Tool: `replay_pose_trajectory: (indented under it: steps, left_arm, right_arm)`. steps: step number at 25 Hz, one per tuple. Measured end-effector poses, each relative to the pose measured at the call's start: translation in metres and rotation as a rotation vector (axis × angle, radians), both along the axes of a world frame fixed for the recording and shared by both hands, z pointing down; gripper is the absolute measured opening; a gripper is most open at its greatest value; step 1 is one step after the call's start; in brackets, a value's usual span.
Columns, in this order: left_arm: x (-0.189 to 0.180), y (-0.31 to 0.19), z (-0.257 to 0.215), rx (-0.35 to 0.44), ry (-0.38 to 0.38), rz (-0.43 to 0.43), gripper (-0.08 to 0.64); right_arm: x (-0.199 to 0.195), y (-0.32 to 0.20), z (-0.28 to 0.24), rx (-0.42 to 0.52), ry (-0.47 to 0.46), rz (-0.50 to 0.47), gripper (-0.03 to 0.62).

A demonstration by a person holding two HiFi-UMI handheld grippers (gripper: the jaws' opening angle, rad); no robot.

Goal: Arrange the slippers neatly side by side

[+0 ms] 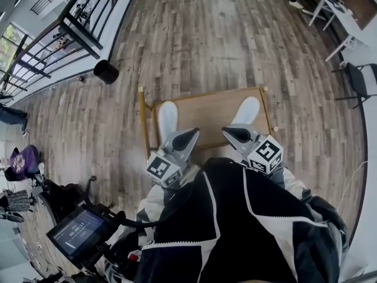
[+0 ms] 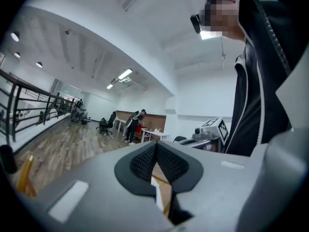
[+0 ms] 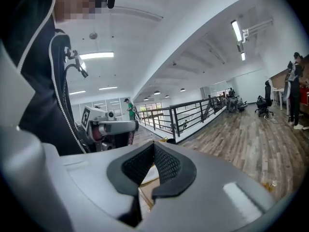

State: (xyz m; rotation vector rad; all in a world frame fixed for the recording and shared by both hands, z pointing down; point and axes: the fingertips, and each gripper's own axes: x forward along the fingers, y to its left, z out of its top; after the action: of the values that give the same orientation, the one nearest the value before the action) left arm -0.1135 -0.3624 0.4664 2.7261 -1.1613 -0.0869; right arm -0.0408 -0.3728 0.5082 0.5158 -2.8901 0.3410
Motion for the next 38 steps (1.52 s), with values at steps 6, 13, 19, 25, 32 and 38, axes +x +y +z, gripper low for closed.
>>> replay_pose_trajectory:
  steps: [6, 13, 19, 25, 32, 38]
  left_arm:
    - [0.014, 0.013, -0.017, 0.005, 0.066, 0.071, 0.02]
    - [0.037, 0.01, -0.026, 0.045, 0.06, 0.116, 0.018]
    - [0.042, 0.005, -0.014, 0.004, 0.006, 0.127, 0.018]
    - [0.046, 0.006, -0.021, 0.028, 0.026, 0.143, 0.018]
    - [0.027, 0.004, -0.003, -0.028, -0.056, 0.083, 0.018]
    - [0.007, 0.008, -0.001, -0.055, -0.05, 0.002, 0.018]
  right_arm:
    - [-0.002, 0.002, -0.016, 0.008, -0.03, 0.012, 0.005]
    - [0.014, 0.009, -0.016, -0.008, -0.014, 0.065, 0.005]
    - [0.051, -0.023, 0.052, -0.187, 0.069, 0.26, 0.121]
    - [0.098, -0.057, 0.132, -0.379, 0.173, 0.454, 0.186]
    - [0.138, -0.093, 0.229, -0.551, 0.311, 0.599, 0.187]
    - [0.166, -0.111, 0.273, -0.687, 0.304, 0.711, 0.159]
